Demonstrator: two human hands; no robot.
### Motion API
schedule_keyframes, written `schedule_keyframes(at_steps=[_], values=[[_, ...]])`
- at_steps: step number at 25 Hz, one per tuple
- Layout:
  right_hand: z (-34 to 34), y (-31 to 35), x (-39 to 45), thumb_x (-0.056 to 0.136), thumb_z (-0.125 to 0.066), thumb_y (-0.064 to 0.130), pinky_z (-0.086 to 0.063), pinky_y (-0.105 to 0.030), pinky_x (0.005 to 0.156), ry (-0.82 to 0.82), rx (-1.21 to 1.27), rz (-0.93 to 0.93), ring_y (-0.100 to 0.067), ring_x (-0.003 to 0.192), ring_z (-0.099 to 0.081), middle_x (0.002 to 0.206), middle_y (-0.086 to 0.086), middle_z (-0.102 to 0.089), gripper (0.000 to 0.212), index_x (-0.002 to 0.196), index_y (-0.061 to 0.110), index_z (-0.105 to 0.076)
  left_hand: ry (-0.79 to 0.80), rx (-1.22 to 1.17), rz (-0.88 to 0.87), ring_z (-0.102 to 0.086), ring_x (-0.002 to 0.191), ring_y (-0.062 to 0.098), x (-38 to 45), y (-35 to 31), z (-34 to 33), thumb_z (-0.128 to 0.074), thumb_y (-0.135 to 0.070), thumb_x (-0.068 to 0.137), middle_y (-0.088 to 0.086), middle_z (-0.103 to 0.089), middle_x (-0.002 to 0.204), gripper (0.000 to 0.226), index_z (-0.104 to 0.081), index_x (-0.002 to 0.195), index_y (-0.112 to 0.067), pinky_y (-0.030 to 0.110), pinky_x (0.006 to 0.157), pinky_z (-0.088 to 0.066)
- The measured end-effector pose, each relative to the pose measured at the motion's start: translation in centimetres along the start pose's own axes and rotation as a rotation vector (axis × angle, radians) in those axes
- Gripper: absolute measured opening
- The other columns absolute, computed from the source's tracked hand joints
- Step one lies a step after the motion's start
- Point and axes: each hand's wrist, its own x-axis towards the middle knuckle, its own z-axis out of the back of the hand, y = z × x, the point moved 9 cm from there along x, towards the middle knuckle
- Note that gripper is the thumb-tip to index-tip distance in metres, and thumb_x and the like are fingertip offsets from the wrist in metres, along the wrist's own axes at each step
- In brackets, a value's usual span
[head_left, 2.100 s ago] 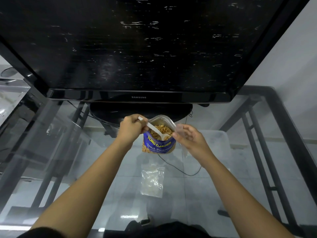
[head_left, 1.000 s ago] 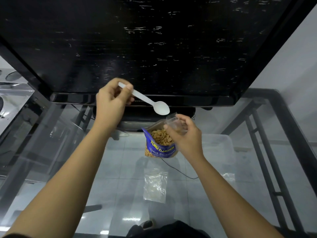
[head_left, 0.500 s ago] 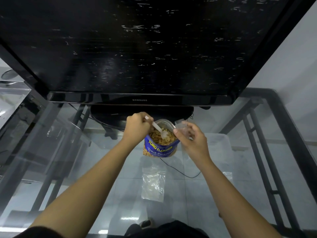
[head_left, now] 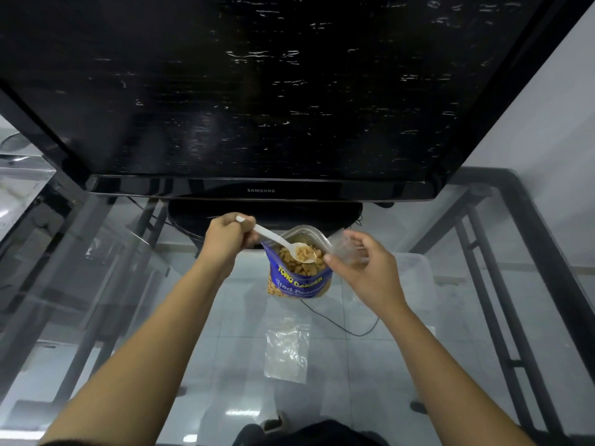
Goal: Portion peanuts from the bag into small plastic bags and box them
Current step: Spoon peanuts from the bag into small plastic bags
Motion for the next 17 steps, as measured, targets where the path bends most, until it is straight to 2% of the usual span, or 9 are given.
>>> schedule_keyframes(at_steps=[4, 6, 9, 11, 14, 16, 17], values=[[-0.4, 1.7, 0.4, 0.07, -0.076, 0.042, -0.045, -0.017, 0.072, 0.024, -0.281, 0.129, -0.008, 0.092, -0.055, 0.108, 0.007, -0.059, 0.055, 0.118, 0.021, -0.057, 0.016, -0.109, 0.001, -0.045, 0.047, 0.011, 0.9, 0.4, 1.3, -0.051, -0.005, 0.089, 0.001, -0.054, 0.049, 0.018, -0.058, 0.072, -0.009, 0.022, 0.049, -0.04], [-0.8, 2.4, 0.5, 0.07, -0.075, 0.044, -0.044, -0.02, 0.074, 0.035, -0.37, 0.166, -0.01, 0.093, -0.055, 0.107, 0.006, -0.06, 0.056, 0.118, 0.02, -0.057, 0.002, -0.177, -0.02, -0.047, 0.05, 0.011, 1.0, -0.8, 1.8, -0.052, -0.004, 0.089, -0.003, -0.055, 0.045, 0.02, -0.058, 0.071, -0.01, 0.02, 0.047, -0.041], [-1.9, 3.2, 0.6, 0.07, -0.074, 0.045, -0.045, -0.021, 0.074, 0.046, -0.359, 0.187, -0.011, 0.094, -0.055, 0.107, 0.005, -0.061, 0.055, 0.118, 0.021, -0.057, 0.04, -0.192, -0.114, -0.052, 0.054, 0.009, 0.0, -4.4, 1.3, -0.051, -0.004, 0.09, 0.0, -0.057, 0.055, 0.019, -0.059, 0.074, -0.01, 0.014, 0.049, -0.042], [-2.4, 3.8, 0.6, 0.069, -0.076, 0.044, -0.043, -0.014, 0.072, 0.01, -0.233, 0.177, -0.009, 0.093, -0.056, 0.106, 0.007, -0.062, 0.053, 0.115, 0.023, -0.058, 0.118, -0.032, -0.303, -0.056, 0.056, 0.009, -2.0, -7.8, 0.1, -0.054, -0.009, 0.09, -0.001, -0.06, 0.061, 0.018, -0.061, 0.075, -0.015, 0.017, 0.056, -0.045], [-2.4, 4.2, 0.5, 0.067, -0.078, 0.041, -0.043, -0.007, 0.072, -0.066, -0.049, 0.127, -0.003, 0.09, -0.058, 0.1, 0.01, -0.063, 0.049, 0.11, 0.026, -0.059, 0.155, 0.371, -0.762, -0.06, 0.061, 0.019, -6.7, -12.9, -1.6, -0.058, -0.021, 0.089, -0.001, -0.064, 0.065, 0.011, -0.063, 0.079, -0.022, 0.028, 0.059, -0.048], [-2.2, 4.3, 0.3, 0.068, -0.078, 0.041, -0.044, -0.007, 0.073, -0.088, -0.008, 0.101, 0.001, 0.089, -0.057, 0.094, 0.017, -0.06, 0.049, 0.11, 0.027, -0.058, 0.111, 0.469, -0.962, -0.06, 0.06, 0.02, -8.7, -15.0, -1.3, -0.058, -0.023, 0.088, -0.005, -0.064, 0.063, 0.008, -0.063, 0.082, -0.022, 0.03, 0.059, -0.047], [-2.1, 4.3, 0.2, 0.068, -0.079, 0.041, -0.044, -0.008, 0.073, -0.092, 0.001, 0.092, 0.002, 0.089, -0.057, 0.092, 0.02, -0.058, 0.051, 0.111, 0.027, -0.057, 0.082, 0.43, -0.974, -0.06, 0.06, 0.017, -8.7, -15.4, -0.6, -0.058, -0.023, 0.088, -0.008, -0.063, 0.062, 0.008, -0.063, 0.081, -0.023, 0.029, 0.059, -0.048]])
